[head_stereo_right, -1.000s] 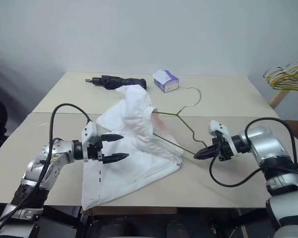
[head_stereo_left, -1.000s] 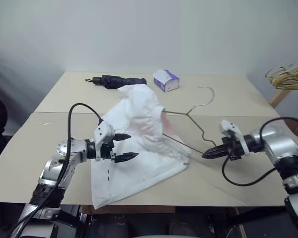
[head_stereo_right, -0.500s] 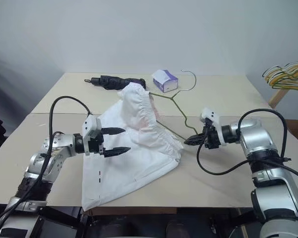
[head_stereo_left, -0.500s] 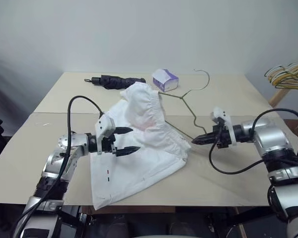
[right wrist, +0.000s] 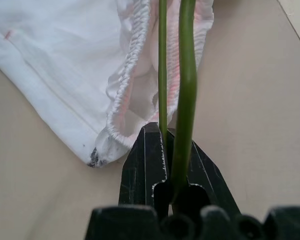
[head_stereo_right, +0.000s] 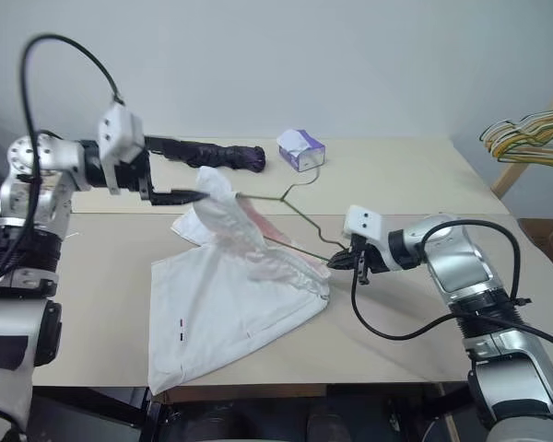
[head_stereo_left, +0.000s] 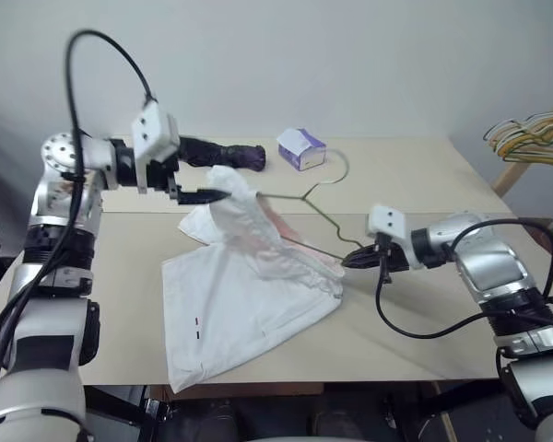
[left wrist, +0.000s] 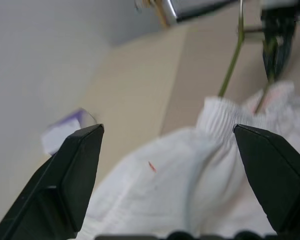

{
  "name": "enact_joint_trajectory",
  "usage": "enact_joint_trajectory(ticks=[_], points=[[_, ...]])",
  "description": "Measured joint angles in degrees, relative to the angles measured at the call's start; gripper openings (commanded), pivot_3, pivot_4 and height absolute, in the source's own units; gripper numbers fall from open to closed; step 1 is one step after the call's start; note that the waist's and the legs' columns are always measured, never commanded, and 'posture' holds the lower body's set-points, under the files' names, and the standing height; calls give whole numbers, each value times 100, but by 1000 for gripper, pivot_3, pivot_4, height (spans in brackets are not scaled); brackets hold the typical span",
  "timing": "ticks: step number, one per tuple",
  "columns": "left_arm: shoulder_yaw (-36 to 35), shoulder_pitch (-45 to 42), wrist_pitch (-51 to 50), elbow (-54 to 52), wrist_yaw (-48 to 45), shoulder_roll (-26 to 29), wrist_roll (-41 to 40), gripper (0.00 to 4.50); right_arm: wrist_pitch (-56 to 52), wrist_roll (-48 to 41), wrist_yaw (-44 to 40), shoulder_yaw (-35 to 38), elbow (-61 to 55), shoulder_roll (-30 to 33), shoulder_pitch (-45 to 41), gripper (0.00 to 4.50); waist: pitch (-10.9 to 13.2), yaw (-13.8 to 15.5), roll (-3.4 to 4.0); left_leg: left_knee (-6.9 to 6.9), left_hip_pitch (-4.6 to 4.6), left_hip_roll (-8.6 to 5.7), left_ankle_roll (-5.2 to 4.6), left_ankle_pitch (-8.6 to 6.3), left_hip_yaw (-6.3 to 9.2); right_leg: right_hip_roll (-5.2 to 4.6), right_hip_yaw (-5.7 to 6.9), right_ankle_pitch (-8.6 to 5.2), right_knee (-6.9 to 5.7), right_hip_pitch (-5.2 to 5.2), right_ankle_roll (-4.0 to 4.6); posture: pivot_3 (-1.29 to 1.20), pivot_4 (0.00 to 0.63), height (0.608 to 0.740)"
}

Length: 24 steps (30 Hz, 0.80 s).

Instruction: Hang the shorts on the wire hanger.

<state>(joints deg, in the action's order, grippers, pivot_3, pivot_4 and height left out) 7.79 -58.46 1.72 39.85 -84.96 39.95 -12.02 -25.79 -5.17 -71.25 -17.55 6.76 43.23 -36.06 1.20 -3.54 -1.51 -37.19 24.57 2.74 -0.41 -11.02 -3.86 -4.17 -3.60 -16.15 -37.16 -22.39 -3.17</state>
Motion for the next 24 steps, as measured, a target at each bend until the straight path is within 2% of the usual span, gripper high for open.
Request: enact_joint_trajectory(ticks=[4, 14, 17, 24], points=[[255, -564, 594, 767, -661, -113, 297, 4486, 15, 197, 109, -172, -2, -100, -8, 0, 1, -31, -1, -10, 46, -1, -1, 0, 3, -1, 1, 0, -2, -41, 0, -75, 0, 740], [1157, -1044, 1042, 1908, -736, -398, 384, 4486, -178, 444, 183, -318, -177, -244, -166, 0, 1, -59, -1, -39, 66, 1, -3, -1, 11, 3, -2, -4, -54, -72, -4, -91, 0, 740], [1220, -1184, 998, 2125, -737, -462, 408, 3921, -255, 447, 211, -349, -264, -299, -167, 0, 1, -60, -1, -57, 73, 2, -14, -8, 12, 3, -2, -7, -63, -74, -9, -99, 0, 740], [1375, -1223, 953, 2390, -738, -518, 500, 1670, -380, 442, 218, -351, -507, -296, -173, 0, 1, -69, -1, -63, 73, 2, -14, -9, 12, 2, -2, -9, -72, -74, -10, -106, 0, 740]])
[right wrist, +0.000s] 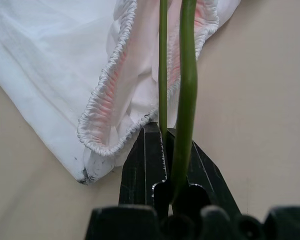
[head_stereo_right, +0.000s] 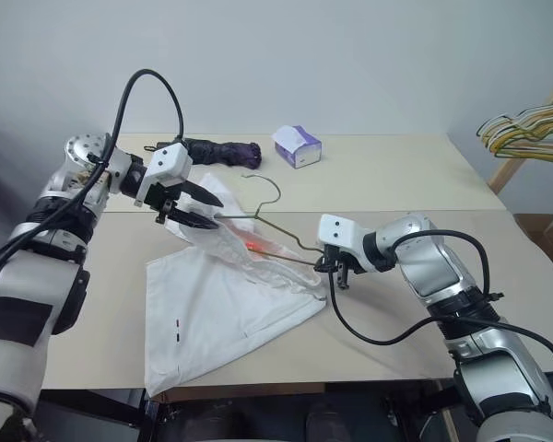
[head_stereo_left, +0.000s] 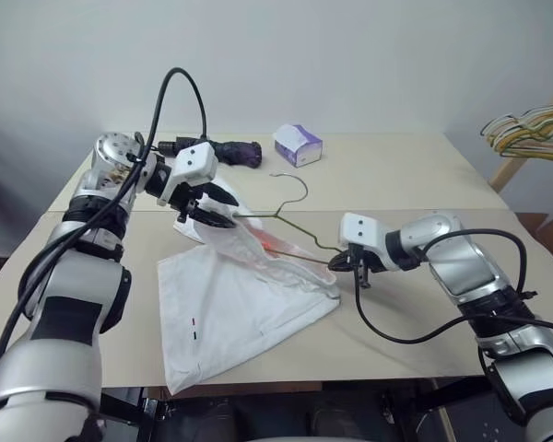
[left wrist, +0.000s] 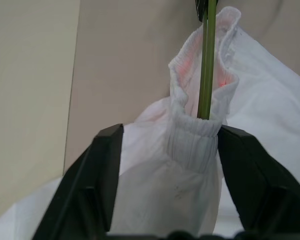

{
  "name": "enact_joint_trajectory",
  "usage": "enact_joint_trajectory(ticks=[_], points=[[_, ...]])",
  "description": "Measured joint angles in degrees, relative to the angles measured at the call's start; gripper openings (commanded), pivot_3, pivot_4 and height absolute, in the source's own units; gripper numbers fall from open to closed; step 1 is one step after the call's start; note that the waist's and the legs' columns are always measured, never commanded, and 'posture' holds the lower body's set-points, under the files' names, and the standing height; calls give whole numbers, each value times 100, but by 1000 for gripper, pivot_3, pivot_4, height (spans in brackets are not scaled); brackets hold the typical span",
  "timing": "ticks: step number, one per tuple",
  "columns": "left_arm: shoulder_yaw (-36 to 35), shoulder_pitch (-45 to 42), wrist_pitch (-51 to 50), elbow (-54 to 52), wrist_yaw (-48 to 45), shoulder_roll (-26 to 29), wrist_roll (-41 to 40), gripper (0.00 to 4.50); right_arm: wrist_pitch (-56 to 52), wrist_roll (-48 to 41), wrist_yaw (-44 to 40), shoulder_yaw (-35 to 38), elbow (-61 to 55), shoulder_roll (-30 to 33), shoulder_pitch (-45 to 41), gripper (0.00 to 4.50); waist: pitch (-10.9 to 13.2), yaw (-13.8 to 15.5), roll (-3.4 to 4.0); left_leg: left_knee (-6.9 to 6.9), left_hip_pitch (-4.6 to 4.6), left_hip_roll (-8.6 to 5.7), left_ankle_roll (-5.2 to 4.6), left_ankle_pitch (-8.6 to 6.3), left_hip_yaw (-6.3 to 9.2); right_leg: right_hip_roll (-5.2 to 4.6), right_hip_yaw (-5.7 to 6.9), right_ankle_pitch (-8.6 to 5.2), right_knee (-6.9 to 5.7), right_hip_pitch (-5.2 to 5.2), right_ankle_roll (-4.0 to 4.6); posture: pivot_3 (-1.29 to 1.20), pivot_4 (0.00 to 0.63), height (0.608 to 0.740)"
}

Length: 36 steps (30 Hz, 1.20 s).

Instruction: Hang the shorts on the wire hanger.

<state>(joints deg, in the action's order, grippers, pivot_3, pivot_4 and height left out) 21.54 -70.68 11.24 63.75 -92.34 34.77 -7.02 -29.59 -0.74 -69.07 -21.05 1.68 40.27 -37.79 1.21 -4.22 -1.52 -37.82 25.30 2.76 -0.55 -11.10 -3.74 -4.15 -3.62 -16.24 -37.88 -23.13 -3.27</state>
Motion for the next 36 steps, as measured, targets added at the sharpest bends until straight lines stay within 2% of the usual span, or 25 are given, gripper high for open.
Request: enact_joint_trajectory(ticks=[5, 12, 18, 19, 20, 26, 31, 36], points=[[90, 1, 17, 14, 0, -10, 0, 30, -104, -9, 34, 0, -9, -4, -44, 0, 0, -2, 0, 0, 0, 0, -1, -1, 0, 0, 0, -1, -1, 0, 0, -104, 0, 740], [67, 2, 235, 73, 3, -4, 69, 30, -87, -4, 71, 0, -26, -14, -53, 0, 0, -2, 0, 0, 0, 0, -1, -1, 0, 0, 0, -1, -3, -1, 0, -101, 0, 740], [-315, 4, 521, 155, 14, -15, 298, 30, 922, 281, 566, 67, 16, -10, 81, 0, 0, -1, 0, -1, 0, 0, -1, -1, -1, 0, 0, -1, -3, 0, -1, -101, 0, 740], [-363, 4, 540, 158, 14, -16, 336, 0, 951, 281, 590, 101, 46, -39, 87, 588, 0, -1, 0, -1, 0, -1, 0, 0, -1, -1, 0, -1, -3, 0, -1, -102, 0, 740], [-426, 4, 552, 177, 14, -13, 376, 0, 991, 260, 609, 149, 53, -77, 87, 770, 0, -2, 0, -1, 0, 0, 0, 0, -1, 0, 0, -1, -5, 0, -1, -104, 0, 740], [-517, 4, 668, 249, 131, -55, 676, 0, 1123, 156, 925, 499, -6, -147, 88, 2718, 0, -23, 0, -1, 0, -2, 0, 0, 1, -3, 0, -2, -7, 1, -1, -121, 0, 740], [-699, 3, 726, 337, 191, -41, 790, 0, 868, -249, 1202, 1497, -31, 132, 316, 4354, 0, -7, 0, -2, 0, -3, -1, -1, -1, -5, 0, -2, -6, 2, -2, -125, 0, 740], [-824, -1, 734, 447, 428, -73, 923, 0, 47, -1169, 1188, 2694, -734, 505, 755, 4354, 0, -14, -1, -1, -1, -1, -2, -1, 2, -3, 0, -2, -7, 3, -2, -123, 0, 740]])
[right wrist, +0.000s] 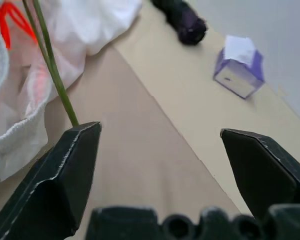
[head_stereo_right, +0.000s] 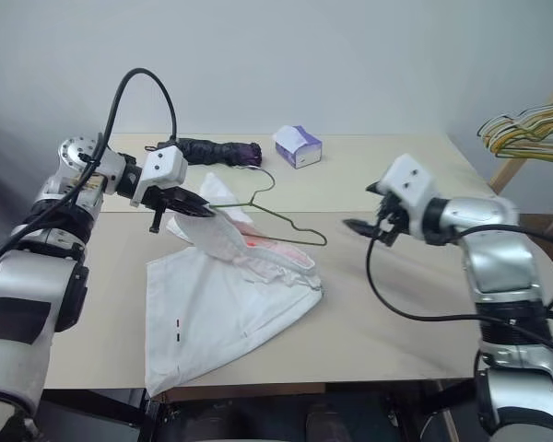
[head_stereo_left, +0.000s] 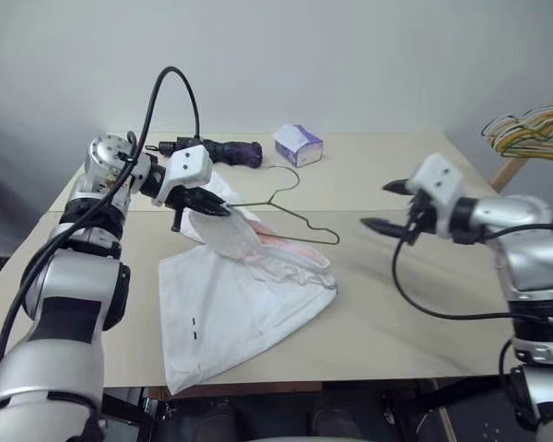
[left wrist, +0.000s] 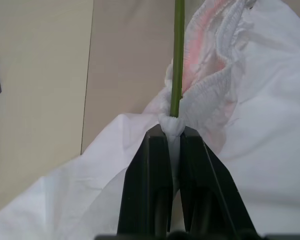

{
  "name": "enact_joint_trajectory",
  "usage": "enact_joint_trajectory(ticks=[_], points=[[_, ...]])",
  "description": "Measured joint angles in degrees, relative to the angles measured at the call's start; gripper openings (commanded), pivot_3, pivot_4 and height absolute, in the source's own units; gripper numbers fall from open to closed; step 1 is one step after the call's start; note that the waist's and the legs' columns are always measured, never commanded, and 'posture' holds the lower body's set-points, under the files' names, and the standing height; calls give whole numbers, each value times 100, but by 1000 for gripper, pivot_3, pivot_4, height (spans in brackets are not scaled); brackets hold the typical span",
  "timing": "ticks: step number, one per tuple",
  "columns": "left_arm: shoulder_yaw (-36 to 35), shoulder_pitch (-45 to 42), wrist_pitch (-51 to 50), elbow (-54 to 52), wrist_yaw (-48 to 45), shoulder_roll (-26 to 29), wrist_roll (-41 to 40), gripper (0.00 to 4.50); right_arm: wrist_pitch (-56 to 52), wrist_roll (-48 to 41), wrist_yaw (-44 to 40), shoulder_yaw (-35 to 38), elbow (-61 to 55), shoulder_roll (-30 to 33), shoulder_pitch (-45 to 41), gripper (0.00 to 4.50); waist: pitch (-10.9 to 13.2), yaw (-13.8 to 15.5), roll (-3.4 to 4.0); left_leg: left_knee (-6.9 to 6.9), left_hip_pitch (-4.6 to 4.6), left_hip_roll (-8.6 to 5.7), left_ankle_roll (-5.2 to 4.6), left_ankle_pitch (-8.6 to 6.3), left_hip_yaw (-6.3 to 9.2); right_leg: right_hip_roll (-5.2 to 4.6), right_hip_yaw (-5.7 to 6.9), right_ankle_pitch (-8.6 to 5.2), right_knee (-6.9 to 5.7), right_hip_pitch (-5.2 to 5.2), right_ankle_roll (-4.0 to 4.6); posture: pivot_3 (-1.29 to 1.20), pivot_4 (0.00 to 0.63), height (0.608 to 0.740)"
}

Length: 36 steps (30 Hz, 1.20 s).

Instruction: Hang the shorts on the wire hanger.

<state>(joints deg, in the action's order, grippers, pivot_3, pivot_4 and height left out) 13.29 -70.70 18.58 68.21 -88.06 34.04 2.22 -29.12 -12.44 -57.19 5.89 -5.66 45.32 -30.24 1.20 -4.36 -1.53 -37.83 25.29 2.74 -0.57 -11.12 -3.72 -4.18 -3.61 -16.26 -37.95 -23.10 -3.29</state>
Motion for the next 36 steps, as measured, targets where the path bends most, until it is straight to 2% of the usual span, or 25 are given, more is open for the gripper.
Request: enact_joint_trajectory(ticks=[3, 7, 10, 16, 19, 23, 29, 36], points=[[-177, -29, -33, 27, 44, -32, -8, 0, -440, -532, -79, 440, -536, 62, 661, 4354, 0, -2, -1, 0, -1, 0, -1, 0, 0, 0, 0, 0, 3, 3, 0, -120, 0, 740], [-389, -138, -114, 24, 52, -26, -12, 0, -935, -869, -20, 412, -898, 48, 1571, 4354, 0, -19, 0, -2, -2, -1, 0, 0, -1, 0, -2, 0, 0, 3, 0, -117, 0, 740], [-549, -151, -155, 18, -60, -10, -35, 0, -1259, -1031, 264, 283, -1120, -329, 1773, 4354, -1, -98, 0, -2, -4, 0, 0, 0, 4, 4, -2, -1, -2, 4, 0, -112, 0, 740], [-609, -151, -179, -4, -210, -4, -36, 0, -1538, -1117, 956, -427, -1153, -1231, 1798, 4354, 0, -137, 0, -1, -2, 0, -1, 0, 7, 4, -3, -1, -2, 3, -1, -103, 0, 740], [-638, -151, -180, -10, -218, -3, -34, 0, -1523, -1038, 1173, -810, -973, -1581, 1763, 3763, 0, -131, -1, -1, -3, 0, -1, 0, 6, 4, -3, -2, -3, 4, -1, -98, 0, 740], [-698, -151, -193, -18, -227, 4, -33, 0, -1494, -954, 1380, -1089, -583, -1832, 1693, 2358, 0, -114, 0, -2, -2, -3, -1, 0, 6, -1, -3, -2, -3, 4, -2, -93, 0, 740], [-752, -151, -214, -27, -259, 13, -33, 0, -1473, -926, 1468, -1069, -443, -1880, 1524, 127, 0, -120, -1, -2, -2, -2, -1, 0, 9, 1, -3, -2, -4, 4, -3, -85, 0, 740], [-679, -110, -256, -234, -418, 152, -326, 0, -1473, -947, 1496, -922, -240, -1873, 1462, 54, 0, -120, 0, -2, -2, -2, -1, 0, 9, 1, -3, -2, -5, 4, -3, -80, 0, 740]])
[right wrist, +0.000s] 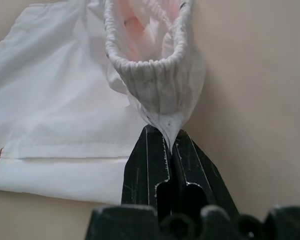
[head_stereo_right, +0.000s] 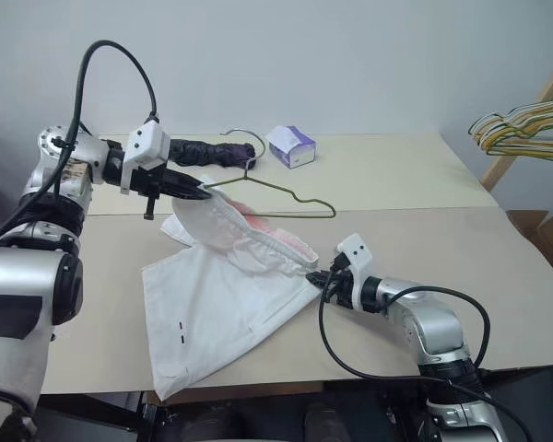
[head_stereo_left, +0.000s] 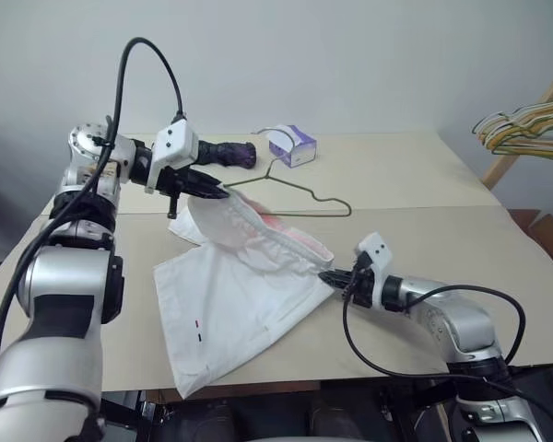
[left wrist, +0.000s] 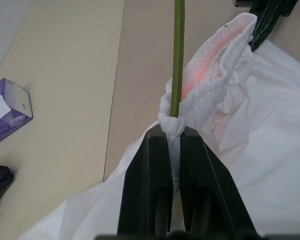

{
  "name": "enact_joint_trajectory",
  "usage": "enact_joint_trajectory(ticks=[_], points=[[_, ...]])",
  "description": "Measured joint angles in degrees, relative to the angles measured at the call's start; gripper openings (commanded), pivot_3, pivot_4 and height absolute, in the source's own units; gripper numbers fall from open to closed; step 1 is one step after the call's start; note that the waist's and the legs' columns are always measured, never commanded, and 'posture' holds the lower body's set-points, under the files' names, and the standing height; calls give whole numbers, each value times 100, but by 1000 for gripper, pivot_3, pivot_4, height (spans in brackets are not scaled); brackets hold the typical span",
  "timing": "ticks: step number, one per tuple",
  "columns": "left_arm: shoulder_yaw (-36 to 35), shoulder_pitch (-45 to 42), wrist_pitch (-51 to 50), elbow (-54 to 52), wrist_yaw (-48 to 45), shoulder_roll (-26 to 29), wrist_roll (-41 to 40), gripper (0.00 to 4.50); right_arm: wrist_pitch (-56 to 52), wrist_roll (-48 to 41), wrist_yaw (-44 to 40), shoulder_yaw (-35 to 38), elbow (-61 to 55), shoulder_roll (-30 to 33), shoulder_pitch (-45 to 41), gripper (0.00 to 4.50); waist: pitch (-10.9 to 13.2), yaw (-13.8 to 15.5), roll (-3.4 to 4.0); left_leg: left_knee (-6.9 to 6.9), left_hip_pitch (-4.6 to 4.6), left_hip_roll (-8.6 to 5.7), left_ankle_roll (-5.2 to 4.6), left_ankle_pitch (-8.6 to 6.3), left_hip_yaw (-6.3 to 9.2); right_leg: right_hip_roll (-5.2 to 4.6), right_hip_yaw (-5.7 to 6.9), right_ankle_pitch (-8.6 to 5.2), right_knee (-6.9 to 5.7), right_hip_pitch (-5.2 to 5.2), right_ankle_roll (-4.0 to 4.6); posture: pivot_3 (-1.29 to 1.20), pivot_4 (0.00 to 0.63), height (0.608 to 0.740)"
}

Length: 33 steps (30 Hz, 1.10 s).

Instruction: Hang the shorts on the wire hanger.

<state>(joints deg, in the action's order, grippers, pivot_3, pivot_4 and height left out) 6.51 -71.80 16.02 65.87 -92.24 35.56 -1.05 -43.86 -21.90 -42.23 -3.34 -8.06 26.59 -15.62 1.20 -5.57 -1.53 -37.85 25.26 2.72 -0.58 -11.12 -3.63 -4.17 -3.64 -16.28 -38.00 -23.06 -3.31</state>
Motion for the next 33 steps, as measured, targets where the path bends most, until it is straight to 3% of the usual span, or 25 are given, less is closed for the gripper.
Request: enact_joint_trajectory(ticks=[9, 15, 33], points=[[1441, 518, -498, -1171, -7, 730, -1796, 0, 8, -176, -221, 413, 713, 441, -493, 54, 0, 5, 0, 0, 0, 0, -1, 0, 4, -2, 0, 0, -2, 1, 0, -81, 0, 740], [1972, 554, -486, -1524, -8, 923, -2386, 0, 82, -181, -497, 415, 1082, 728, -761, 54, 0, 1, 0, -1, 0, -1, -1, 0, 2, -2, -1, 0, -1, 1, 0, -82, 0, 740], [1781, 528, 253, -628, 0, 481, -1096, 0, 433, 176, -709, 210, 182, 1681, -880, 54, 0, -1, 0, -1, 1, -1, -1, 0, -4, -2, -2, -1, 1, -2, -1, -113, 0, 740]])
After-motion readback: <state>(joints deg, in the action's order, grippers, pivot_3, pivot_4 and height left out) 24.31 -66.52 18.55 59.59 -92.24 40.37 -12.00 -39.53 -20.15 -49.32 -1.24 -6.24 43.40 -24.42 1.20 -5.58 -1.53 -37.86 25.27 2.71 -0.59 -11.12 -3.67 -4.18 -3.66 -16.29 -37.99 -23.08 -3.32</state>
